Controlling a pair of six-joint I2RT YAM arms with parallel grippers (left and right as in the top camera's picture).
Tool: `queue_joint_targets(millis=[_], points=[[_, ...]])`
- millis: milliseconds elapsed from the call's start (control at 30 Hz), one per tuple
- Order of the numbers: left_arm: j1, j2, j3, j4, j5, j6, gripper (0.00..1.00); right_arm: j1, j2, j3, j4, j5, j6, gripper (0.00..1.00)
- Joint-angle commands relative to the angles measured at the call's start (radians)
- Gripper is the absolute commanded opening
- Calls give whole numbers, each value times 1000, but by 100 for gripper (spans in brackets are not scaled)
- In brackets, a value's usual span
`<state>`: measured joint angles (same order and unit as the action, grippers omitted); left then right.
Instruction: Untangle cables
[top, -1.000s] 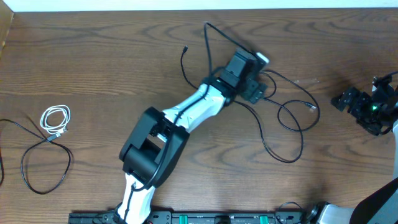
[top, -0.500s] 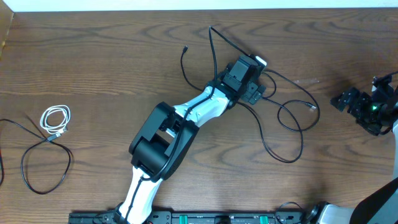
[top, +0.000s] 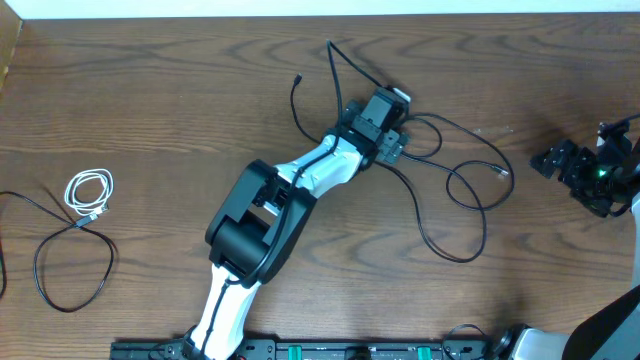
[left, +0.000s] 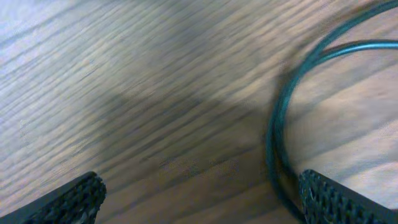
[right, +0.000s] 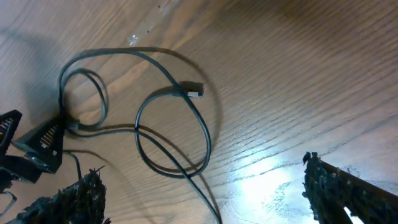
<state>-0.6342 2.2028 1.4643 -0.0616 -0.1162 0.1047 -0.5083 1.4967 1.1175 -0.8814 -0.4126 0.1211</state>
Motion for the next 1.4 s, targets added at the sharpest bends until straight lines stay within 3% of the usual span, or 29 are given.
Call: queue_joint_targets(millis=[0, 467, 767, 1067, 1367], points=[[24, 31, -5, -24, -27, -5, 99, 0, -8, 12, -2, -17, -14, 99], [26, -51, -5, -23, -19, -17, 99, -1, -8, 12, -1, -16, -14, 99], [26, -66, -5, 3, 252, -16, 99, -1, -8, 12, 2, -16, -14, 99], [2, -32, -5, 23, 251, -16, 99, -1, -8, 12, 3, -16, -14, 99], [0, -8, -5, 36, 130, -13, 99, -1, -8, 12, 2, -17, -14, 99]])
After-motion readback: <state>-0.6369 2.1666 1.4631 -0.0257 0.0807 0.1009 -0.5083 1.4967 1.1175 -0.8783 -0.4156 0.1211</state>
